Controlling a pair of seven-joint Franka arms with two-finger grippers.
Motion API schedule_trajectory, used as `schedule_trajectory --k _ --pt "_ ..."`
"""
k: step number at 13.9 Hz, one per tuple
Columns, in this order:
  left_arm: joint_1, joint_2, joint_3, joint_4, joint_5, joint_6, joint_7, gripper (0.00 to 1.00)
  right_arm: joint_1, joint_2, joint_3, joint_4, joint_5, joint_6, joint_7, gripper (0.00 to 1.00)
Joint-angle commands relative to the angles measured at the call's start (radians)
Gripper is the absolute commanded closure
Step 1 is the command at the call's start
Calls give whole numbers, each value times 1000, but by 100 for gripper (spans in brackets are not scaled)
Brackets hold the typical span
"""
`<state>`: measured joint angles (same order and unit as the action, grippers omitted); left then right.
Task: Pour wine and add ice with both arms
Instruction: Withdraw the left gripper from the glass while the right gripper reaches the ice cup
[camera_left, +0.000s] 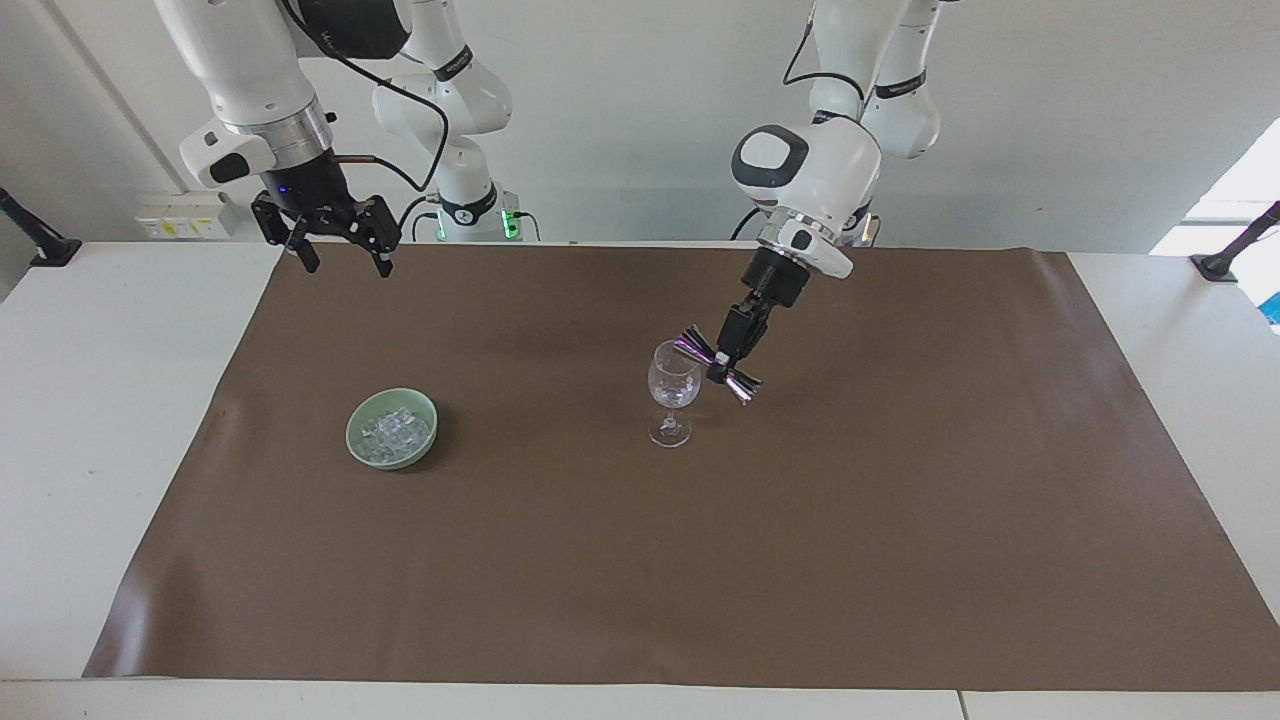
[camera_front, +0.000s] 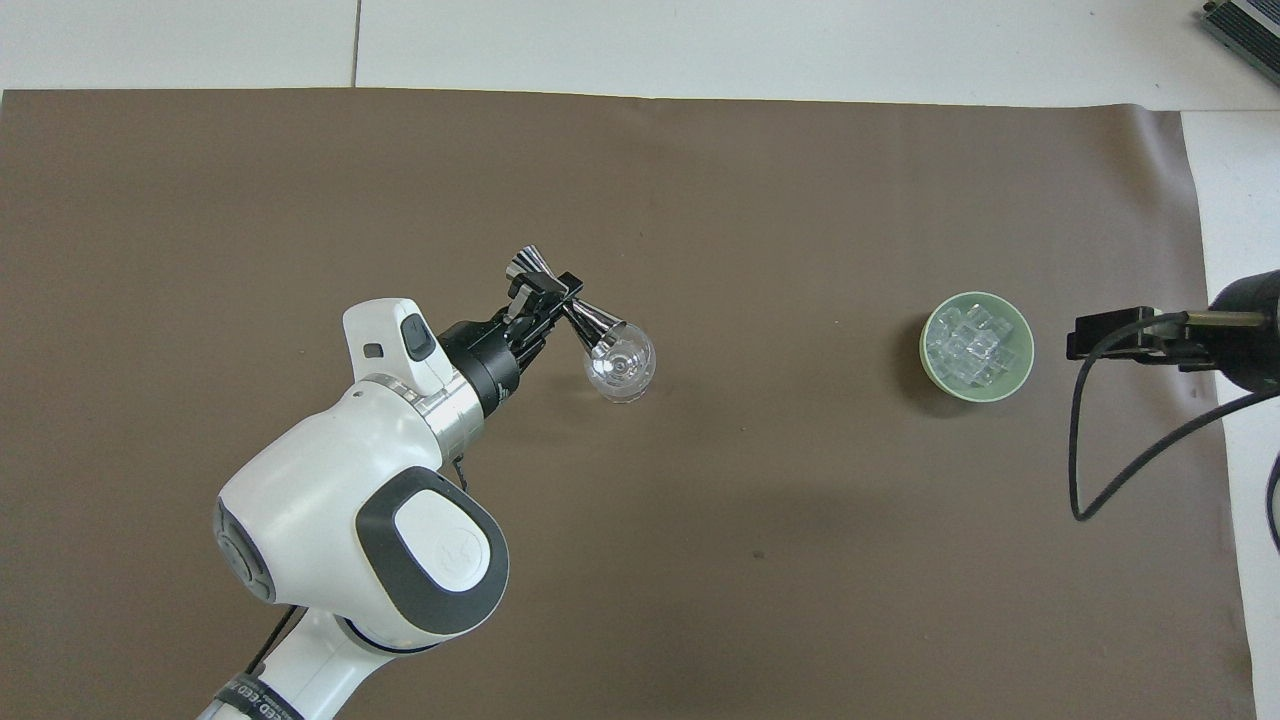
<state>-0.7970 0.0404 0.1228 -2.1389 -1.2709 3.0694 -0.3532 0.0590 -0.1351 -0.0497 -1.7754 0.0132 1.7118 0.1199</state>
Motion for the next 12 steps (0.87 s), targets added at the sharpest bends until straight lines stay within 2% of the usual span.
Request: schedule_trajectory --k 1,5,8,10,12 --pt "66 -7 0 13 -1 -107 -126 100 -8 -35 -1 -74 2 75 -55 0" --pt "174 -10 3 13 -1 -288 -202 100 -8 -40 -1 -200 2 262 -60 0" --pt "293 -10 6 13 1 -472 -213 100 -8 -6 -1 -225 2 296 -104 0" --pt "358 -10 8 10 1 -569 -216 100 -8 17 -1 -257 2 363 -115 0" --pt "401 -11 6 -2 1 -621 -216 100 -8 22 -2 -298 2 420 -126 0"
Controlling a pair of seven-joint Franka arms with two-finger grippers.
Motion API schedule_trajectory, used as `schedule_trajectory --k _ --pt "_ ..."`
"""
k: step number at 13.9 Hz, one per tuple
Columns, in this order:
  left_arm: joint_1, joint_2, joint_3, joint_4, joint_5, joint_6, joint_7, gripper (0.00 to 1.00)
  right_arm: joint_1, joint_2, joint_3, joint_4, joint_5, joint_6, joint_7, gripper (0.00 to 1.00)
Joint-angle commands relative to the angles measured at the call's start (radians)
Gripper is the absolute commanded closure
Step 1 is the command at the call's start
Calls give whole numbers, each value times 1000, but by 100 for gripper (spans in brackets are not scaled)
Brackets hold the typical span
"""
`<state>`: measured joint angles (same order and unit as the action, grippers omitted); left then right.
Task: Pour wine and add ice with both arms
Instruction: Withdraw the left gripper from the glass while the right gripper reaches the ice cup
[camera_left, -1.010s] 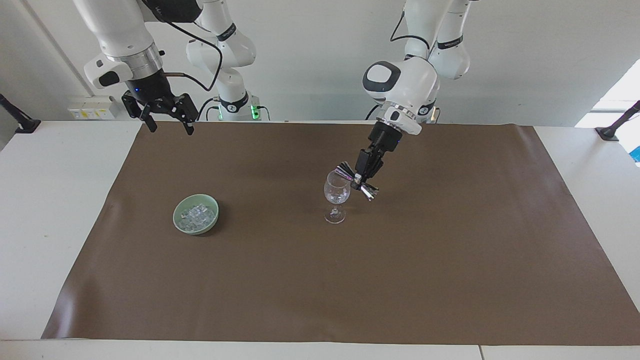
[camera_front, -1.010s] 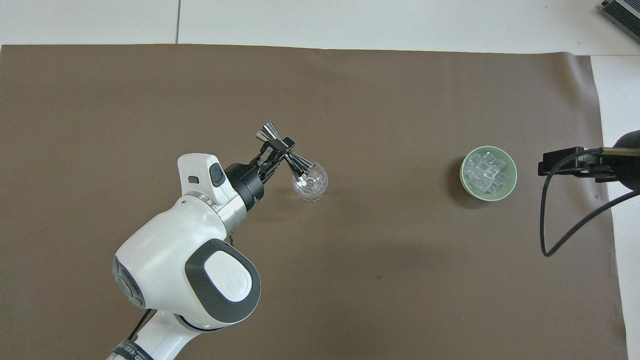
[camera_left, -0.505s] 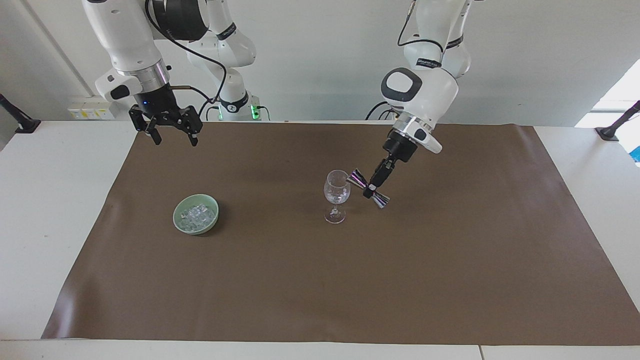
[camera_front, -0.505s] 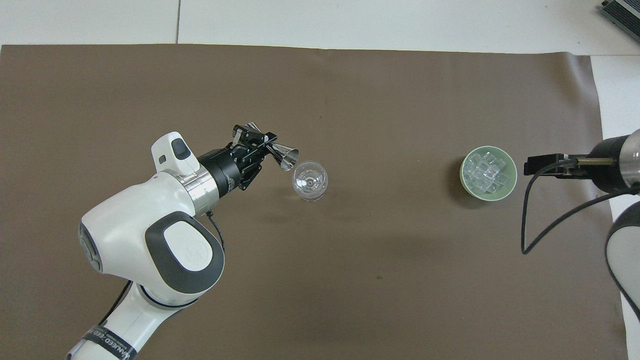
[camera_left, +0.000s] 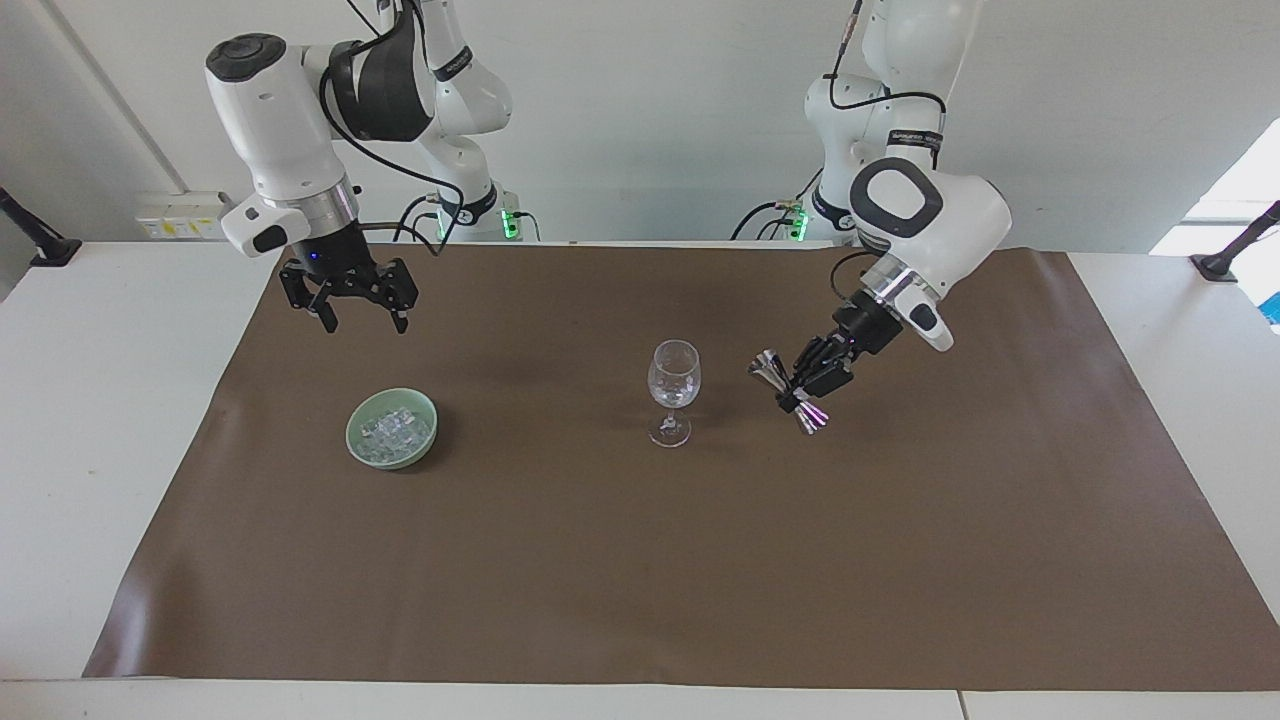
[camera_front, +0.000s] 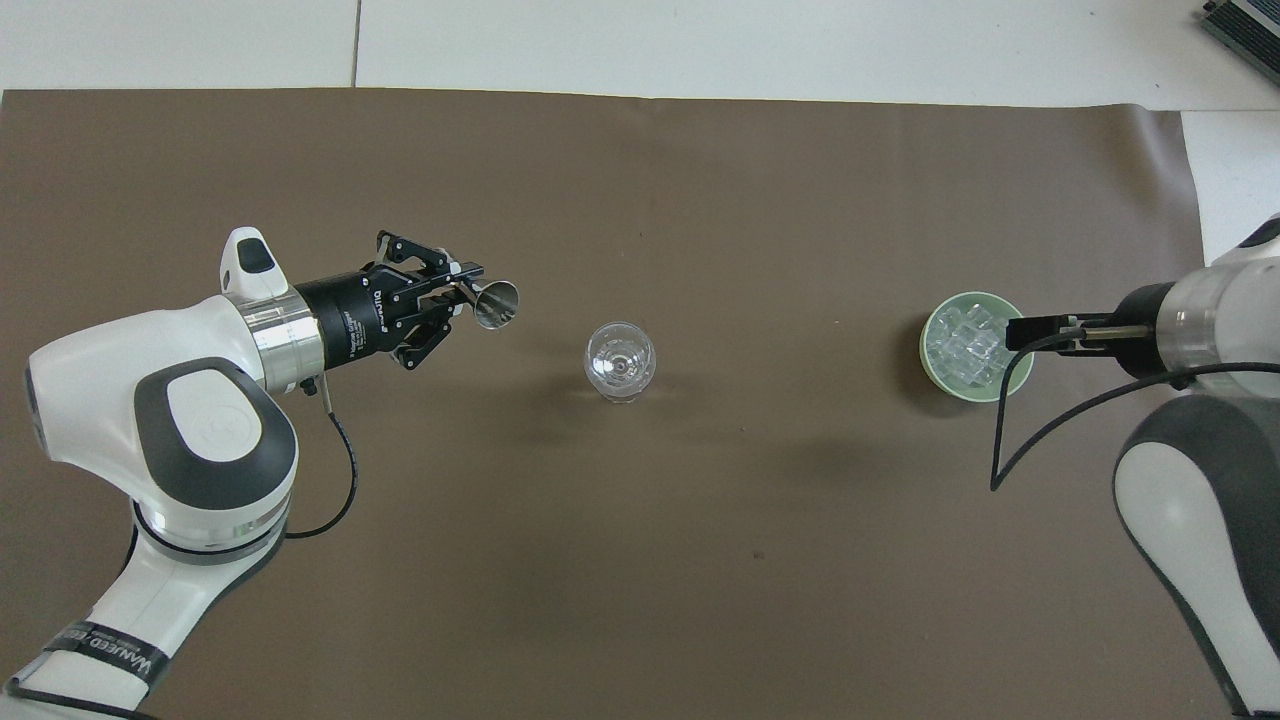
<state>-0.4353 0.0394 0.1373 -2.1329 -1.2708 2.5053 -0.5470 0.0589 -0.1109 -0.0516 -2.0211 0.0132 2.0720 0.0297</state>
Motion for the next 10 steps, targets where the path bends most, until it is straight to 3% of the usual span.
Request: schedule_trajectory --k 1,10 --pt "58 -10 -8 -16 2 -83 -28 100 -10 -1 -1 -68 2 85 -66 0" --pt "340 -6 -5 -25 39 -434 -62 100 -14 140 -37 -160 -9 313 -218 0"
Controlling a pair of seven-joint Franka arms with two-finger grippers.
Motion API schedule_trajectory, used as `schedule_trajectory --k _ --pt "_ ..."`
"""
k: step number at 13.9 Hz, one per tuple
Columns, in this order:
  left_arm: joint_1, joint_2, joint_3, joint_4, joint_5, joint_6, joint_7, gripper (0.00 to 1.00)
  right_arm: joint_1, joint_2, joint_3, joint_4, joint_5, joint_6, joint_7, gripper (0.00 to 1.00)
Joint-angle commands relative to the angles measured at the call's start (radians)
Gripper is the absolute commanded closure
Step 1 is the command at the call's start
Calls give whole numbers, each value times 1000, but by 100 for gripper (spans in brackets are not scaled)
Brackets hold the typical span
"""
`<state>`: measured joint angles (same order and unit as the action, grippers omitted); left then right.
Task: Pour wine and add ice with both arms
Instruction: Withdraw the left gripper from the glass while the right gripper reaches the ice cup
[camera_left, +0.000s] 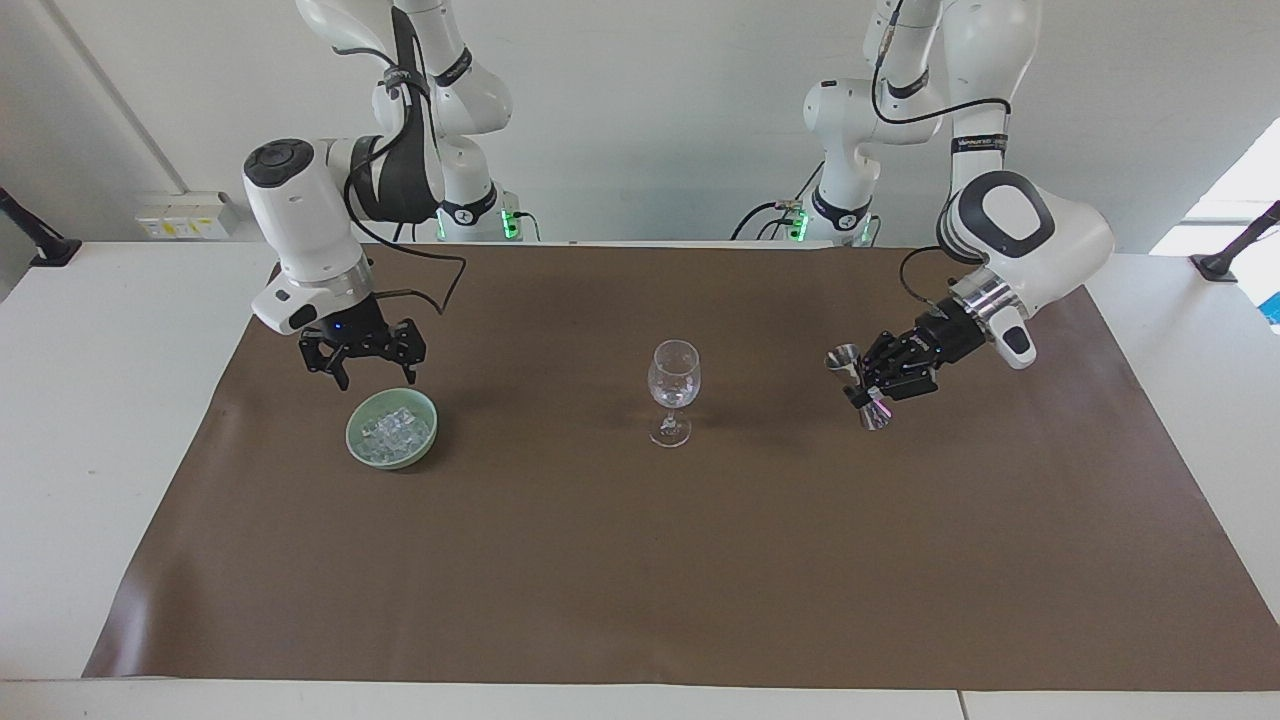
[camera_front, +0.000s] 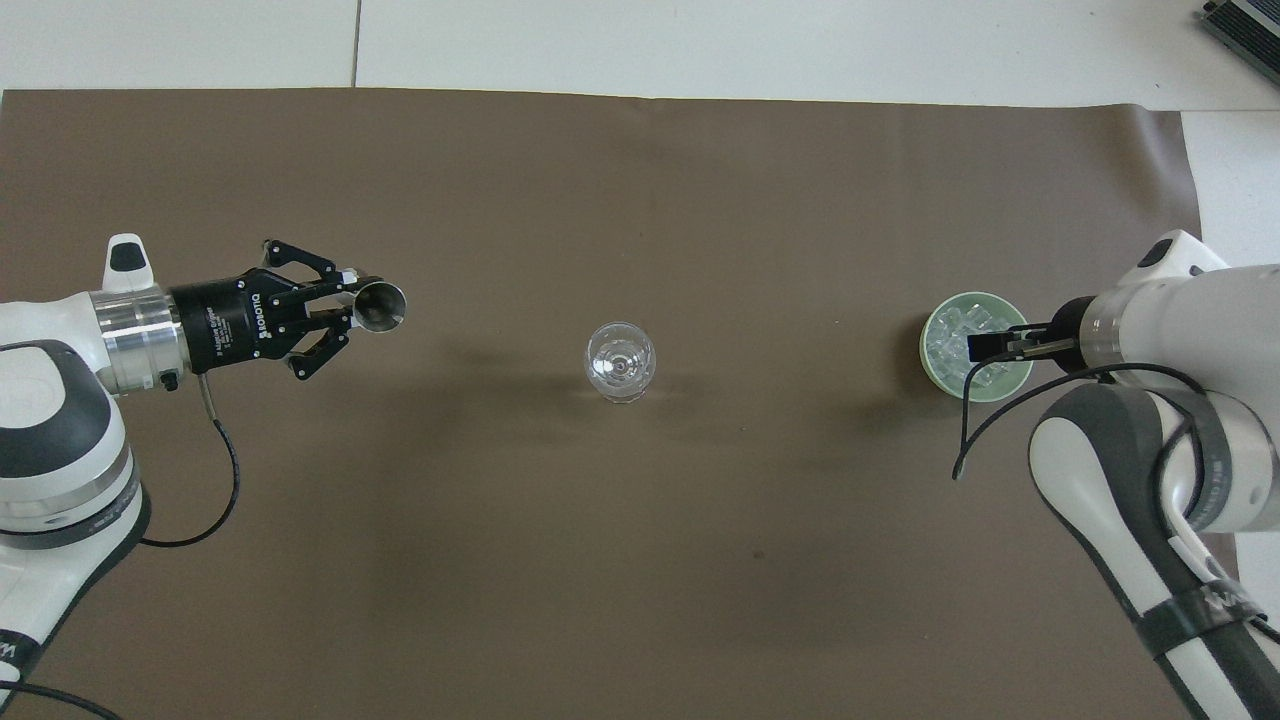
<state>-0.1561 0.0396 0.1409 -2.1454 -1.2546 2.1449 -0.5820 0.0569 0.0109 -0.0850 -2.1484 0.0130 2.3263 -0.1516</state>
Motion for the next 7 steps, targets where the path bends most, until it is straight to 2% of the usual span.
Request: schedule_trajectory --k 1,4,7 --pt "87 2 -9 -13 26 -100 -27 100 -12 47 -7 -33 -10 68 -46 0" --pt "156 46 -11 -7 27 -157 -25 100 -12 102 -10 -33 -11 123 -92 0" --pt "171 88 -11 -5 20 -171 -25 100 -12 112 -12 -34 -44 128 -97 0"
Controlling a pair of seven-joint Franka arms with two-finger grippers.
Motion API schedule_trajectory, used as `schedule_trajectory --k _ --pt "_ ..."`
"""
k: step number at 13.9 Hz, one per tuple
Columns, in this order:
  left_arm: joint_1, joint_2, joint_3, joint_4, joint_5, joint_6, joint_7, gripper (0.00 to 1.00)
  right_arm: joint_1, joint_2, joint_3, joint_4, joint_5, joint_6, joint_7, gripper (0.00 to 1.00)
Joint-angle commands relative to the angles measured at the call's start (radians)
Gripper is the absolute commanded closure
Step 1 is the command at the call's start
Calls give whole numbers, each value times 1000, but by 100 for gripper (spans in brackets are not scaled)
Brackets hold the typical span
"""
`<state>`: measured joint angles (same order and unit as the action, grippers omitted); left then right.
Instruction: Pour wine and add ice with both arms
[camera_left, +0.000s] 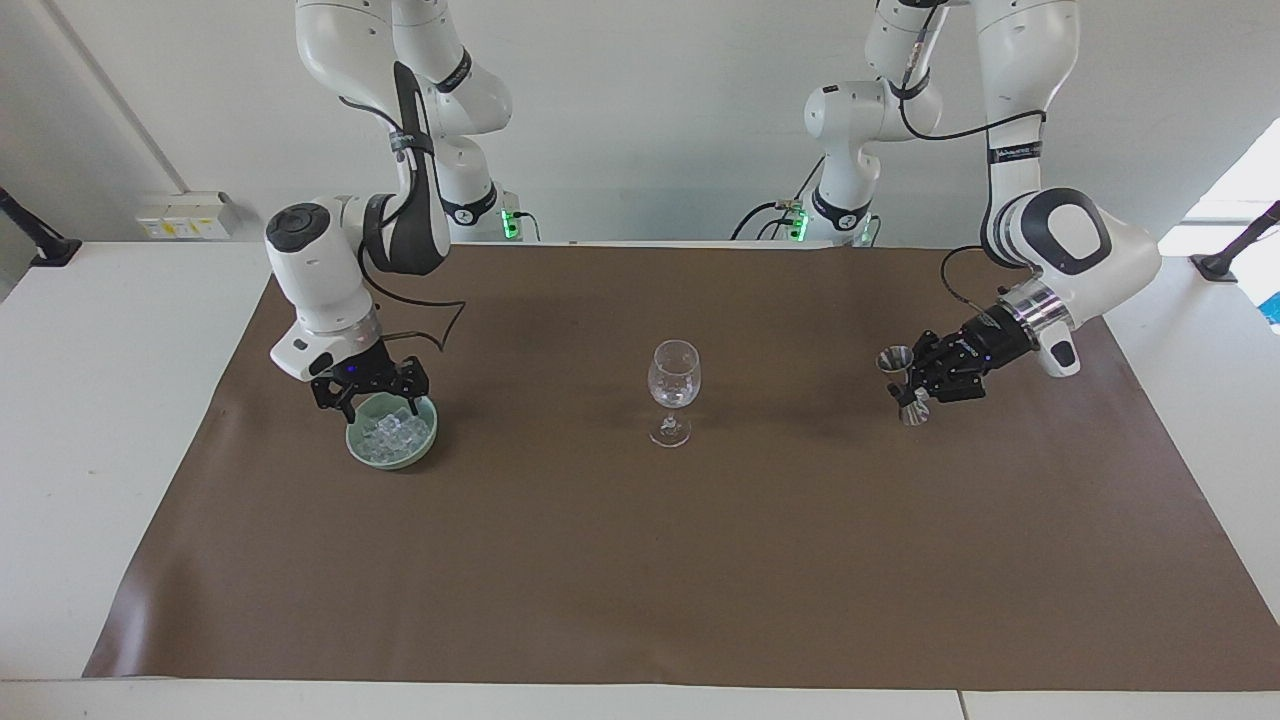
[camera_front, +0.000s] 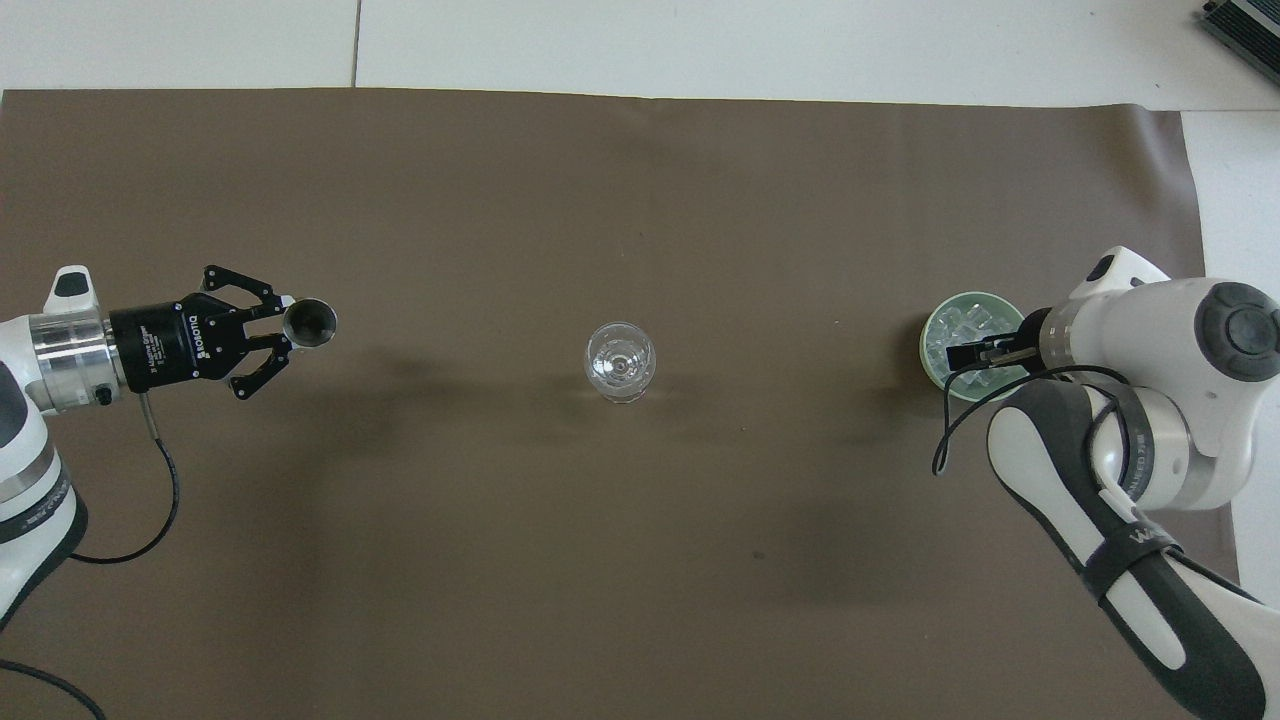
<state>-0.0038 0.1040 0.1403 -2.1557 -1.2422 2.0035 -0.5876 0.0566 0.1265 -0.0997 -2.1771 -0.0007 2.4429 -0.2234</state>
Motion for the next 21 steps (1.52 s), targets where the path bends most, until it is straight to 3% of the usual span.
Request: schedule_trajectory --k 1,4,8,12,16,21 --pt "49 48 -10 7 0 -50 -20 100 -12 4 3 -7 -41 11 -25 4" --pt "87 91 -11 16 -41 -89 -20 100 -12 15 3 -7 -87 11 -25 19" --pt "149 137 -13 7 -97 -146 -20 100 -11 22 5 -6 -87 8 -16 25" --pt "172 141 -13 -19 -138 -144 -15 100 -6 21 5 -7 -87 5 -8 49" --pt "180 160 -13 -44 -232 -137 -14 100 -4 21 5 -7 -87 1 -2 50" --pt "215 217 -13 -42 -316 -183 -15 100 2 22 8 0 -87 -13 39 73"
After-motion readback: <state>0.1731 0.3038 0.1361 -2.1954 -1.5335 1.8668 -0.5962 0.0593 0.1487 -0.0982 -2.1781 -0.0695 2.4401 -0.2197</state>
